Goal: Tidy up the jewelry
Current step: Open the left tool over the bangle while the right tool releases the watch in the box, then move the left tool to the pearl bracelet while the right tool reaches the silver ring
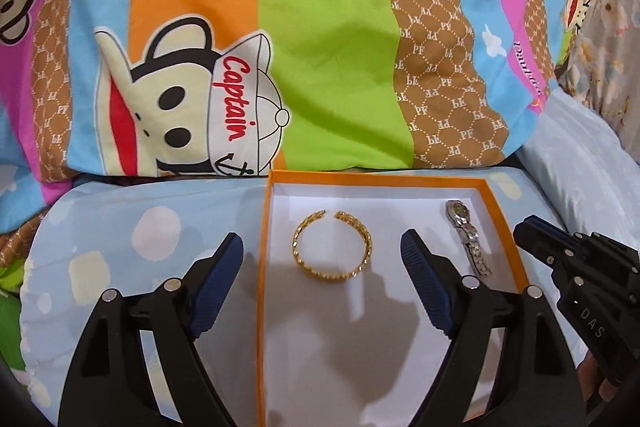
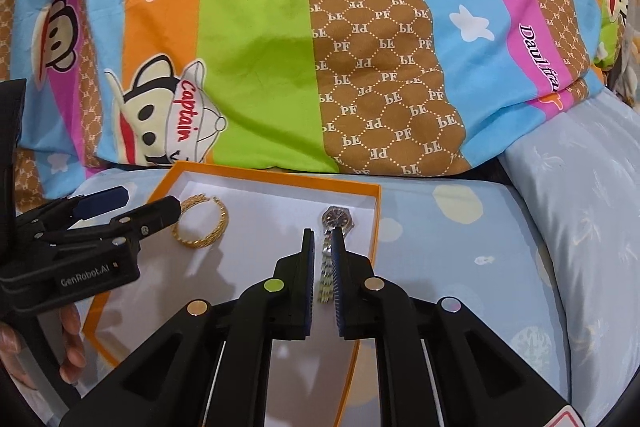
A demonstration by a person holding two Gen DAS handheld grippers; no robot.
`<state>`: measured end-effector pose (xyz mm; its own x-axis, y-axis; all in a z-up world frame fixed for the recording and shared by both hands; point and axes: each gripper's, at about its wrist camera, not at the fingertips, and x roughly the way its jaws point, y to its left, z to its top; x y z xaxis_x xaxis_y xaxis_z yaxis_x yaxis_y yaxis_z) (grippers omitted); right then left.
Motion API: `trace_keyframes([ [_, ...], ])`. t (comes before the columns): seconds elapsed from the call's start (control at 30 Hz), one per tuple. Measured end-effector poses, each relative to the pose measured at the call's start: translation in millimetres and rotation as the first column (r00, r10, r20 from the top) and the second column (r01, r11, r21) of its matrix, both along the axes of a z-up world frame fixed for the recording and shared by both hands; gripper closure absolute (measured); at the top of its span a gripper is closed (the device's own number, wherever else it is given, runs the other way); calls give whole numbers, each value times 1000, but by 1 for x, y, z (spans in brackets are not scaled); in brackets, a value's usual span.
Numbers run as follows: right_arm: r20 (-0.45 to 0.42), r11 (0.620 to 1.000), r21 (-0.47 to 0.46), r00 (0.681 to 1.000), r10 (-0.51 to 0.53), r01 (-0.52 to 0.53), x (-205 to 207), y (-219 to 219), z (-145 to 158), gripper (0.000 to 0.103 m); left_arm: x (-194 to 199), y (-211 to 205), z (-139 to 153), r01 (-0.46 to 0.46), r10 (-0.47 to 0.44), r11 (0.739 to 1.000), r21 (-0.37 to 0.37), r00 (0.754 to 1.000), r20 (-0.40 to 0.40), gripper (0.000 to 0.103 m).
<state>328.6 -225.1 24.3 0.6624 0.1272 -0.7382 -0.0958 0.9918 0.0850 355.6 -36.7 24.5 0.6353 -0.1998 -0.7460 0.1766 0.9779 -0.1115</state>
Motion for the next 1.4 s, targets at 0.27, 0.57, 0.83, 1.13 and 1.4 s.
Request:
trace_keyframes([
  [0.27, 67, 999, 10, 997, 31, -32, -74, 6, 25, 81, -70, 30, 14, 1, 0, 1000, -22, 999, 40, 24],
  [0.57, 119, 999, 2, 992, 37, -38, -187, 10, 31, 79, -167, 62, 9, 19, -19, 999, -45, 1000, 18, 24],
  [0.83, 107, 1000, 10, 994, -8, 7, -276, 1, 7, 73, -260, 67, -6, 69, -69, 996, -53, 997, -15, 24],
  [1.13, 75, 999, 37, 996, -38, 35, -321, -2, -22, 72, -304, 51, -37, -45, 10, 986, -162, 977, -211, 24],
  [1.4, 80, 998, 60, 997, 0, -4, -325, 5, -23, 72, -306, 24, -42, -82, 87, 996, 33, 984, -157, 24],
])
